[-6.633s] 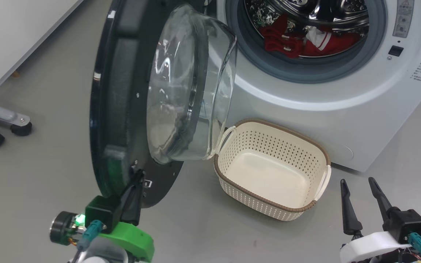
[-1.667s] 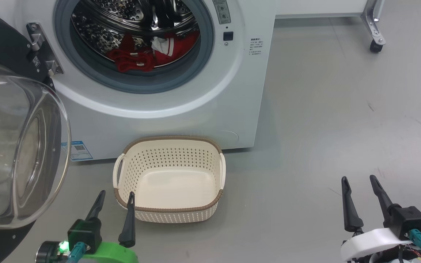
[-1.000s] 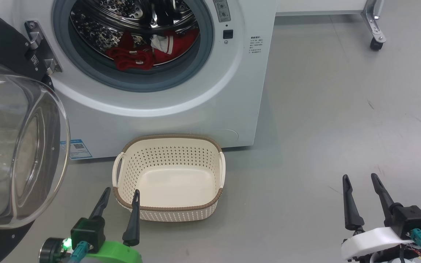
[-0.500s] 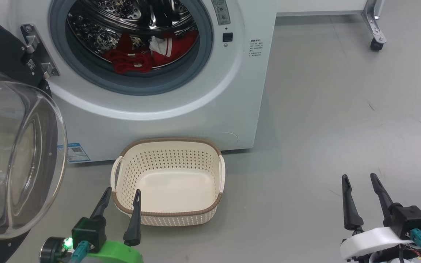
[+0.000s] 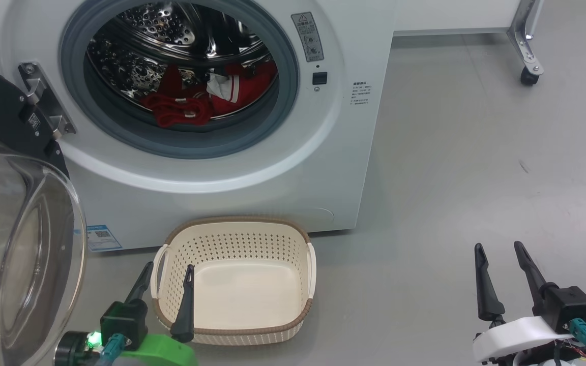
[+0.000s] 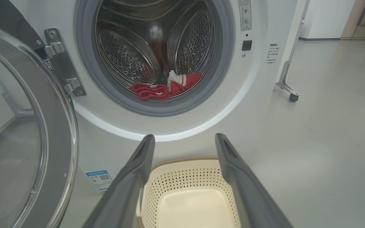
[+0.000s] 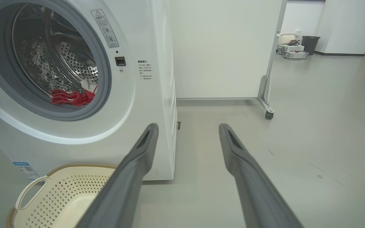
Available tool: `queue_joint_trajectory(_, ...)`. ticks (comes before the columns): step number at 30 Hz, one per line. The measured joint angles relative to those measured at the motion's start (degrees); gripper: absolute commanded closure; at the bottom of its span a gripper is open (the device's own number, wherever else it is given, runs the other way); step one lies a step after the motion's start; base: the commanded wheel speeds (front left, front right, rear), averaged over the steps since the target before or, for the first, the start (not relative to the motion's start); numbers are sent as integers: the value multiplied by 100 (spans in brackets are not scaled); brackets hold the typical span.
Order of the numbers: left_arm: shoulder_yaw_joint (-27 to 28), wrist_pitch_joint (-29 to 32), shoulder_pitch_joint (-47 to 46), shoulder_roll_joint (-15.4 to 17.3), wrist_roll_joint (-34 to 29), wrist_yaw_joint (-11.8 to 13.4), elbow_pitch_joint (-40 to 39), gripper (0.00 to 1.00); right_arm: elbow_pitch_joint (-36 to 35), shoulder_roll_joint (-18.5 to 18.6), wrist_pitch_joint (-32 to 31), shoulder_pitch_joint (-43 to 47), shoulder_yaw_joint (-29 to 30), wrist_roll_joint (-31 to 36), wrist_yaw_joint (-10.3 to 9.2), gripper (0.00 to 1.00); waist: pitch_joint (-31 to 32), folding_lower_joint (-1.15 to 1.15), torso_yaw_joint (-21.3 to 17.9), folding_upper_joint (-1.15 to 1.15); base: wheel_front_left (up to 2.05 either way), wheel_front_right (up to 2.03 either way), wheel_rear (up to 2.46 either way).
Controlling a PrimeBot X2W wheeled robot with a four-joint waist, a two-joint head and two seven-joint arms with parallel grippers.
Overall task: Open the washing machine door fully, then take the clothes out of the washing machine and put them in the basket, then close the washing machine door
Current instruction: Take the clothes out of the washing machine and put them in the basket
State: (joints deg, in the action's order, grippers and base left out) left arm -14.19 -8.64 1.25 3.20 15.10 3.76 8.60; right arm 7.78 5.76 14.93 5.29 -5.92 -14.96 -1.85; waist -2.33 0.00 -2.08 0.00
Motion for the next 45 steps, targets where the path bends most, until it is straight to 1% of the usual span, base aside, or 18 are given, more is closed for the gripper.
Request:
queue_joint_trajectory(10,51,-1,0,-1,-1,55,-7,0,13,-21,0,0,5,3,2,0,17,0,-40,0,89,-89,0)
queue_joint_trajectory(19,54,1,0,-2,-3,100,-7,0,24,-26,0,0,12,4,14,0,26,0,-75,0,50,-50,0)
queue_joint_trajectory(30,74,53,0,-3,-48,154,5,0,29,-33,0,0,29,5,27,0,7,0,-84,0,11,-11,0)
queue_joint_trajectory(45,80,58,-3,-8,-58,199,37,0,32,-37,0,-1,27,7,78,0,-45,0,27,0,0,0,0)
